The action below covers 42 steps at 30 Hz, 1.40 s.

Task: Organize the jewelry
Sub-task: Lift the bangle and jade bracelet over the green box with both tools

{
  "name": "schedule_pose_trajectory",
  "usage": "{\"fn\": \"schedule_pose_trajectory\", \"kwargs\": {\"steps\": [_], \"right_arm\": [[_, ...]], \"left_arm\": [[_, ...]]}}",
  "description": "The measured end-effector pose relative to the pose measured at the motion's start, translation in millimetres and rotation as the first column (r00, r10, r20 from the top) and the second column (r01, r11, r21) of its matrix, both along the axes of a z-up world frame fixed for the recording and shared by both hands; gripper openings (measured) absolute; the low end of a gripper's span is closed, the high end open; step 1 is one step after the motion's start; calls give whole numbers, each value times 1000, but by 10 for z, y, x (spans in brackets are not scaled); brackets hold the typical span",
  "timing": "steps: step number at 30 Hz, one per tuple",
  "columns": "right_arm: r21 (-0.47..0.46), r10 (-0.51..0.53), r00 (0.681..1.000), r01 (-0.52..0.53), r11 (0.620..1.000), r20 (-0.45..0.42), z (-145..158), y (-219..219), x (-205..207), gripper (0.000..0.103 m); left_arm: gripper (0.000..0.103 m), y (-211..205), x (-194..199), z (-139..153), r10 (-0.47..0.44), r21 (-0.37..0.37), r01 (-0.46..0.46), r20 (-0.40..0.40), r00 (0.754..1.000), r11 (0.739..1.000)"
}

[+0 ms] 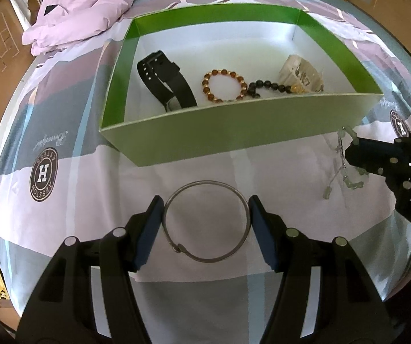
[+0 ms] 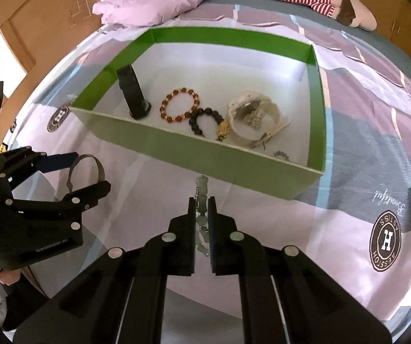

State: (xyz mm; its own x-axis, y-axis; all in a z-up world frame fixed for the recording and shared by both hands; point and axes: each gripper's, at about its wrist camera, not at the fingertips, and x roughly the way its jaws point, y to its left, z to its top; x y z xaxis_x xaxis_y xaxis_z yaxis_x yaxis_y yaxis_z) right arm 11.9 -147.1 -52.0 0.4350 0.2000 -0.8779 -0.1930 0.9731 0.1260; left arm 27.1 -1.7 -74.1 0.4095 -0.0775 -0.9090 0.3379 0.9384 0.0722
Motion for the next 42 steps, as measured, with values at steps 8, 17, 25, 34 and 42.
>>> {"fn": "schedule_pose_trajectory", "kwargs": {"steps": [8, 17, 25, 34, 42], "right_arm": [[48, -14, 997, 10, 999, 80, 242, -71, -67, 7], [152, -29, 965, -11, 988, 260, 640, -139, -191, 7], [163, -26, 954, -24, 986, 300, 788, -99, -243, 7], [152, -31, 943, -20, 988, 330, 982, -84, -78, 7], [178, -64, 935, 1, 984, 350, 1225, -213, 360, 7]], "left_arm": [[62, -86, -35, 249, -11, -45, 13, 56, 998, 999], [62, -72, -71, 462, -8, -75, 17, 122, 992, 997], [62, -52, -131, 753, -14, -87, 32, 201, 979, 996], [62, -143, -41, 998, -30, -93, 52, 224, 974, 994], [62, -265, 446, 1256, -1, -51, 17, 299, 954, 999]]}}
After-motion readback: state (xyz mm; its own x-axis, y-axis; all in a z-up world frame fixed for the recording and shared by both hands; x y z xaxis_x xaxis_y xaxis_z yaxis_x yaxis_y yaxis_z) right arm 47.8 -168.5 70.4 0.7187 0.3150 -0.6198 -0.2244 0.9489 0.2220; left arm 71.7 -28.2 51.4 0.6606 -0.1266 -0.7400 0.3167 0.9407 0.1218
